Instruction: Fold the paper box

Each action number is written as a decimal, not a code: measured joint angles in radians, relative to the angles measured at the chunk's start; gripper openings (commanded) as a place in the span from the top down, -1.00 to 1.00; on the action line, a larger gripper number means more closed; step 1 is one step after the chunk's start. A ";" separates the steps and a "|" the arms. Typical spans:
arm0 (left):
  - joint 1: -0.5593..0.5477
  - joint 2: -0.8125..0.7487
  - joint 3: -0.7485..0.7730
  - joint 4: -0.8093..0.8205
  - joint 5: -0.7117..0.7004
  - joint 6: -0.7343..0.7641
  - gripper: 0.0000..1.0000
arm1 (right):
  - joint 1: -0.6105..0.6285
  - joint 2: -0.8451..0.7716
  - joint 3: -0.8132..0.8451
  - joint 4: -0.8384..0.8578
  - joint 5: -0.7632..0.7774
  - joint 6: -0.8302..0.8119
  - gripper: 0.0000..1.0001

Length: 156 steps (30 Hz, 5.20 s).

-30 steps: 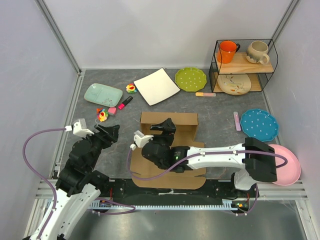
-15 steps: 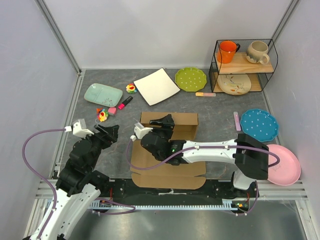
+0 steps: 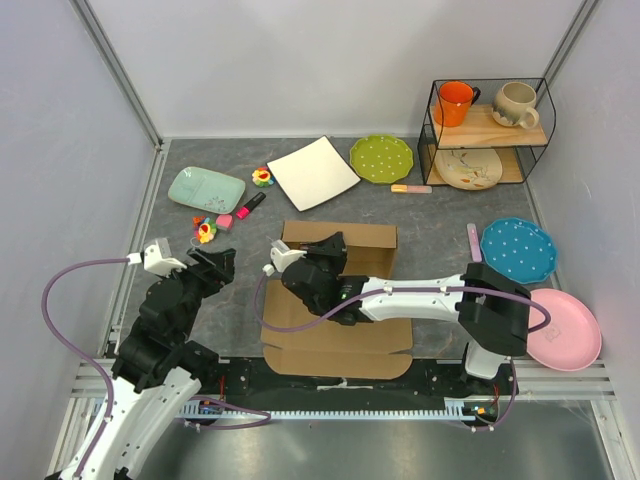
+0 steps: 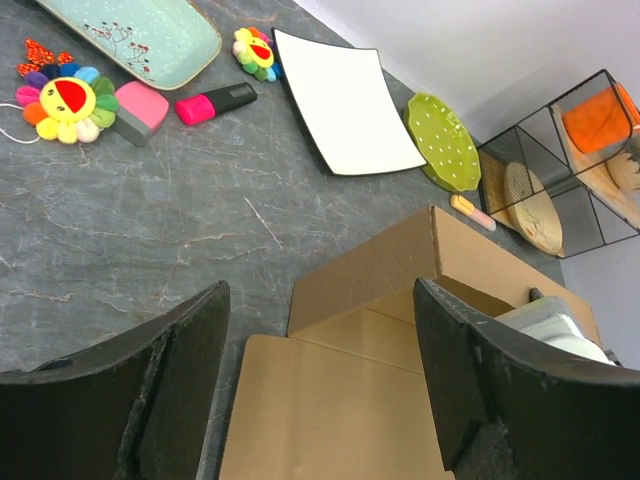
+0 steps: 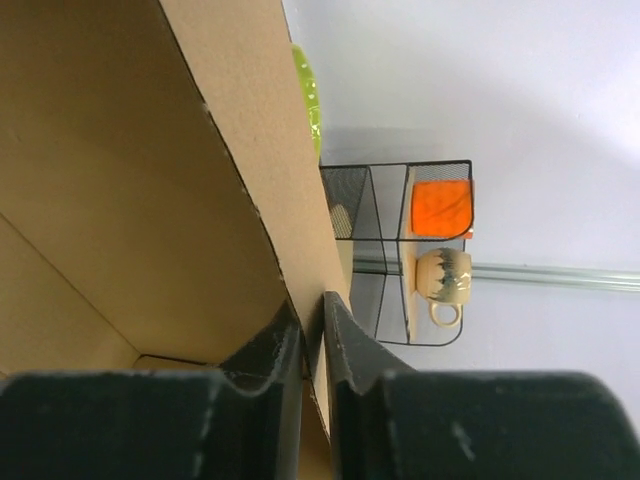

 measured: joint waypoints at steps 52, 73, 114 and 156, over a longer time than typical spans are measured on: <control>0.000 0.088 0.143 0.101 0.041 0.113 -0.60 | -0.954 -0.406 -0.163 -0.586 -1.175 1.846 1.00; 0.000 0.087 0.020 0.095 0.119 0.026 -0.51 | -0.494 -0.071 -0.081 -0.634 -0.959 2.450 -0.01; 0.000 0.032 -0.042 0.035 0.153 0.043 -0.50 | -1.081 -0.217 -0.067 -0.478 -0.612 1.266 -0.89; 0.000 0.031 -0.094 0.034 0.196 0.034 -0.47 | -1.287 0.027 -0.140 -0.213 -0.832 1.213 -0.59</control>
